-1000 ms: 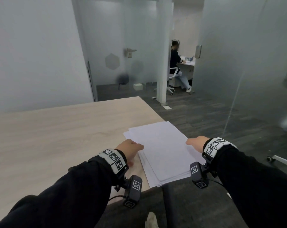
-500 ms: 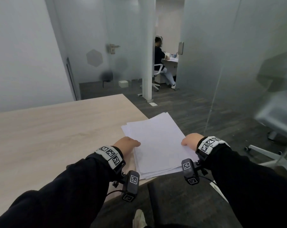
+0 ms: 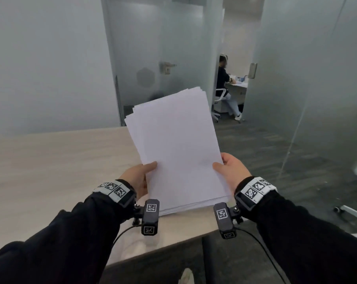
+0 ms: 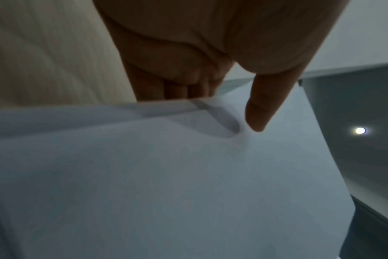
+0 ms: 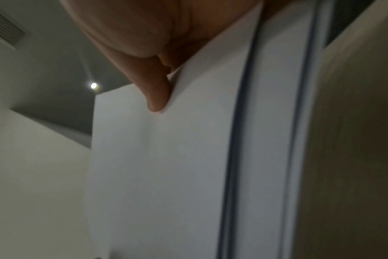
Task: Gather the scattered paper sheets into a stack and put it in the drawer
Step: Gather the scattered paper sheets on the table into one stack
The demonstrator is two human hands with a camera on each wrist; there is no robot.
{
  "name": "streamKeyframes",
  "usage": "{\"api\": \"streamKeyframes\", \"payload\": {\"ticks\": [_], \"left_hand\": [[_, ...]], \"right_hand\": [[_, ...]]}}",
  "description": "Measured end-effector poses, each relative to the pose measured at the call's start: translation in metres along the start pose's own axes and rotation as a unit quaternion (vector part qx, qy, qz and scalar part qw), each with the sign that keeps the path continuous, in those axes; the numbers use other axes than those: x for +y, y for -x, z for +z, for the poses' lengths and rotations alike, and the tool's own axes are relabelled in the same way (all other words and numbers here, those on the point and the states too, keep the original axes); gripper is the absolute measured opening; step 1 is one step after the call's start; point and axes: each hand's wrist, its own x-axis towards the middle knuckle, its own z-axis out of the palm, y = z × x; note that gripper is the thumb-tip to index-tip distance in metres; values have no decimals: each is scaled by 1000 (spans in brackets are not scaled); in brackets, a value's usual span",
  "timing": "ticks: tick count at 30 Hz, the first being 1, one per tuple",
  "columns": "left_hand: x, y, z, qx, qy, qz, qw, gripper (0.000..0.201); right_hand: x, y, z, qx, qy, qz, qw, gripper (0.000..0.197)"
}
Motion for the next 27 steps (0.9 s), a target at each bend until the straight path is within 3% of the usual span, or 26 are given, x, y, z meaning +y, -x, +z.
{"api": "streamKeyframes", "payload": {"ticks": [1, 5, 9, 12, 17, 23, 27], "left_hand": [[5, 3, -11, 12, 4, 34, 999, 17], [30, 16, -64, 82, -20, 168, 982, 30], [54, 37, -109, 130, -57, 237, 961, 25], [62, 52, -133, 151, -63, 257, 953, 22], [45, 62, -164, 173, -54, 251, 951, 35], [48, 67, -166, 140, -54, 288, 946, 65], [73, 72, -156, 138, -61, 337, 929, 54]], "right_hand": [[-5, -2, 15, -15, -17, -11, 1000, 23], [-27, -9, 76, -61, -57, -41, 996, 28], [-50, -13, 130, -79, -94, -64, 990, 28], [-57, -11, 163, -108, -115, -68, 985, 32], [-54, -4, 196, -136, -170, -50, 975, 39], [-61, -9, 204, -131, -236, -51, 962, 22], [-88, -12, 197, -119, -264, -82, 954, 17]]}}
